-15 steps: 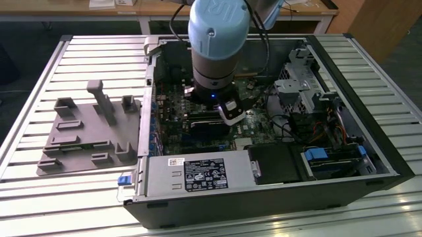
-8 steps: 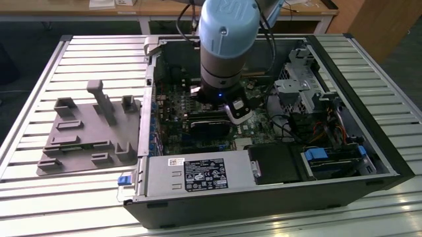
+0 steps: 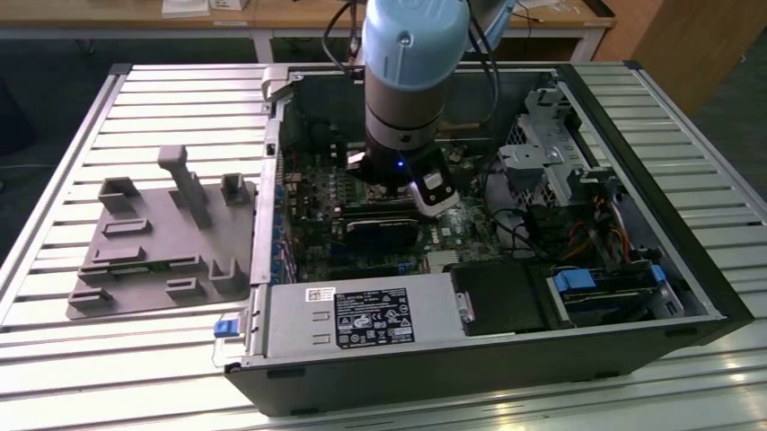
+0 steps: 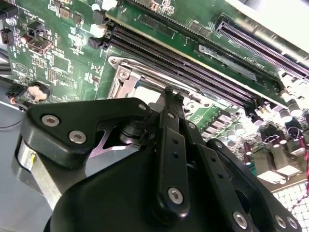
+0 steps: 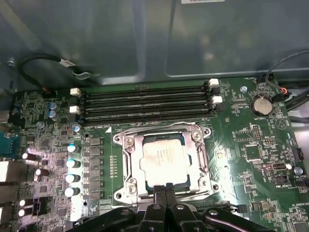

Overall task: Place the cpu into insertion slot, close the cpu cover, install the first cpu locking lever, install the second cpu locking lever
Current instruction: 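Install the second cpu locking lever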

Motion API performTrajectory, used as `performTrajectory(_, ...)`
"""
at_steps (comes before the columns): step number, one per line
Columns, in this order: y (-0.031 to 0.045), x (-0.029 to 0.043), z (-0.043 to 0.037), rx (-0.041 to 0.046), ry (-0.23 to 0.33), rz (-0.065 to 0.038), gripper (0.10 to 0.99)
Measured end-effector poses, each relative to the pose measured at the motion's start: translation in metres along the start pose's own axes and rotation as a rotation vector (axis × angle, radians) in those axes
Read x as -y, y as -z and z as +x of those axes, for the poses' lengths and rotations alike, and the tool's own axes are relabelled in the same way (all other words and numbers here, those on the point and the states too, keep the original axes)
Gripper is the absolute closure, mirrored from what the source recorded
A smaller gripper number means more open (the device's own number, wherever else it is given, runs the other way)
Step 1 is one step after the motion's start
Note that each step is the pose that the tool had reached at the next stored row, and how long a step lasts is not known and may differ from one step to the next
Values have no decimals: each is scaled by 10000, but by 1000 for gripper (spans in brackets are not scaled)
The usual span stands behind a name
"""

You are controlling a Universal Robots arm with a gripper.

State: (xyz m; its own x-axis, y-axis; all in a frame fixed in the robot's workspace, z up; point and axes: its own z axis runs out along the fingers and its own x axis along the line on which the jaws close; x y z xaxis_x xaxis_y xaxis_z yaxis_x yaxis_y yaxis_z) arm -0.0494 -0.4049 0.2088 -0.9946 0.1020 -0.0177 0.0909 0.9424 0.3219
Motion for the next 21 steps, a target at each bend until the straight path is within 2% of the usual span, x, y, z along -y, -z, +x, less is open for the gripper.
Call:
performTrajectory(6, -40, -117, 7, 51, 29, 555, 984)
performTrajectory(13, -99, -292, 25, 109, 60, 1203, 984)
performTrajectory(17, -128, -378, 31, 139, 75, 1528, 984)
performTrajectory(21, -150, -442, 29, 161, 87, 1766, 984)
